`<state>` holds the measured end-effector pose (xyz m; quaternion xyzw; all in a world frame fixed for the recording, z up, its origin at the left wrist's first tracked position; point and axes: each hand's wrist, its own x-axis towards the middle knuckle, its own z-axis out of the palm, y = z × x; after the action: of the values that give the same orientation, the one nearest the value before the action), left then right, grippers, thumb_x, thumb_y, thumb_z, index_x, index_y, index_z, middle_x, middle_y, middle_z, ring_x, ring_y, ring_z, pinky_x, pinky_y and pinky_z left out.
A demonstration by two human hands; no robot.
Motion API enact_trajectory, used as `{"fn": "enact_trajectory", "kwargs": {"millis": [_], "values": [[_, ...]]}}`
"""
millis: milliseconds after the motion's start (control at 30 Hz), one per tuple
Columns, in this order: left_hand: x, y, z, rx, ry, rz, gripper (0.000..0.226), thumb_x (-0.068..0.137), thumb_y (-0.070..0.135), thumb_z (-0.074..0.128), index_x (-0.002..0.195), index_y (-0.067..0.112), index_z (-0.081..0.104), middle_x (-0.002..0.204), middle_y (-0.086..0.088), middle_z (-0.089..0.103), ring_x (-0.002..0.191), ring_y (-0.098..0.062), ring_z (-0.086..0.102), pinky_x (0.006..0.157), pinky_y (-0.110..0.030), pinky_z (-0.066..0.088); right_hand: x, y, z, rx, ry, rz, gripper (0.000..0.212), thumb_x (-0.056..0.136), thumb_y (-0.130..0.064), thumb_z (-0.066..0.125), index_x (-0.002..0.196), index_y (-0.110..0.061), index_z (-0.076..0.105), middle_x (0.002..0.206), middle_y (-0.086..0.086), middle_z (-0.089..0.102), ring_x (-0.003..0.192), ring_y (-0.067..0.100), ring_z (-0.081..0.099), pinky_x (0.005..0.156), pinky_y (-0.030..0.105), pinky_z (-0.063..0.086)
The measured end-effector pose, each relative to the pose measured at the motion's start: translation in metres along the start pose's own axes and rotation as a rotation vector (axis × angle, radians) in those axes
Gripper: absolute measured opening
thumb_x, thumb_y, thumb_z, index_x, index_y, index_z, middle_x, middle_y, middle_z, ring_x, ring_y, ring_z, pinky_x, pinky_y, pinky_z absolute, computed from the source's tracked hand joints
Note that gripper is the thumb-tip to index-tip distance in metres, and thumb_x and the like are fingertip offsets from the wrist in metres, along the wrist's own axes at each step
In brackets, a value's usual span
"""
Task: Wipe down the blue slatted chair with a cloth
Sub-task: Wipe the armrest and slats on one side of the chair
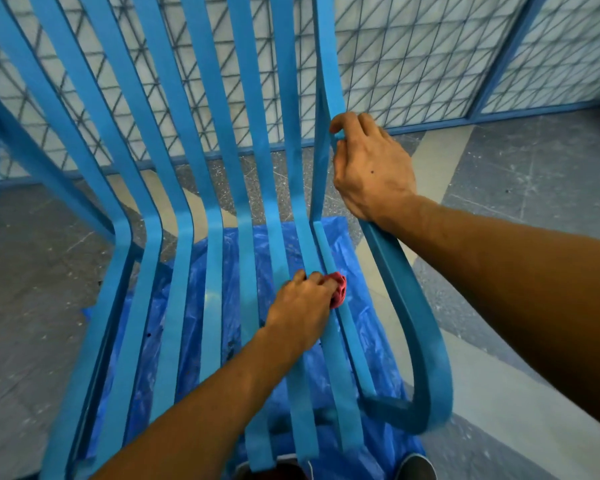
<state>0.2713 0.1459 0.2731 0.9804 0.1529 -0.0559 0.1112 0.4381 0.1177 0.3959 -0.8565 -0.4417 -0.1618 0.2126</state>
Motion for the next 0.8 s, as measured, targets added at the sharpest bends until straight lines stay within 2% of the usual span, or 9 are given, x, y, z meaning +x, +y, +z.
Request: {"fn": "enact_trajectory", "kwargs": {"millis": [267, 433, 567, 667, 800], "values": [[-0.056, 0.029, 0.012, -0.050, -0.028, 0.021, 0.063, 0.087, -0.002, 0.049, 0.144, 0.025, 0.044, 0.145, -0.002, 0.050, 0.122, -0.030, 0.044, 0.102, -0.042, 0.045, -0.001, 0.001, 0.000, -0.014, 0.007, -0.006, 0.027, 0.100, -0.028, 0.037, 0.125, -0.021, 0.047, 0.115, 0.005, 0.058, 0.097, 0.024, 0.060, 0.082, 0.045, 0.054], [-0.086, 0.043, 0.015, -0.090, -0.068, 0.045, 0.062, 0.088, 0.003, 0.053, 0.145, 0.026, 0.043, 0.146, -0.001, 0.049, 0.126, -0.028, 0.042, 0.108, -0.041, 0.042, -0.004, 0.000, -0.002, -0.003, -0.008, 0.010, 0.026, 0.103, -0.029, 0.035, 0.122, -0.020, 0.050, 0.112, 0.004, 0.061, 0.096, 0.025, 0.061, 0.084, 0.046, 0.052], [-0.111, 0.052, 0.013, -0.099, -0.123, 0.061, 0.066, 0.087, 0.002, 0.053, 0.147, 0.027, 0.039, 0.147, 0.001, 0.048, 0.123, -0.028, 0.043, 0.105, -0.041, 0.044, -0.008, -0.007, -0.011, -0.003, -0.051, 0.043, 0.027, 0.105, -0.030, 0.033, 0.122, -0.019, 0.050, 0.113, 0.004, 0.062, 0.092, 0.029, 0.062, 0.085, 0.048, 0.051], [-0.129, 0.055, 0.011, -0.161, -0.137, 0.052, 0.072, 0.084, 0.000, 0.054, 0.148, 0.029, 0.039, 0.147, 0.004, 0.049, 0.120, -0.027, 0.045, 0.099, -0.041, 0.048, -0.012, -0.008, -0.021, 0.041, -0.148, 0.072, 0.030, 0.106, -0.031, 0.031, 0.127, -0.019, 0.046, 0.120, 0.005, 0.059, 0.099, 0.030, 0.062, 0.090, 0.052, 0.050], [-0.161, 0.054, 0.008, -0.406, -0.087, -0.016, 0.079, 0.078, -0.002, 0.052, 0.148, 0.035, 0.044, 0.141, 0.006, 0.058, 0.117, -0.024, 0.053, 0.101, -0.035, 0.048, -0.022, -0.018, -0.038, 0.109, -0.293, 0.127, 0.042, 0.105, -0.040, 0.031, 0.140, -0.019, 0.040, 0.138, 0.011, 0.053, 0.123, 0.034, 0.053, 0.103, 0.056, 0.043]]}}
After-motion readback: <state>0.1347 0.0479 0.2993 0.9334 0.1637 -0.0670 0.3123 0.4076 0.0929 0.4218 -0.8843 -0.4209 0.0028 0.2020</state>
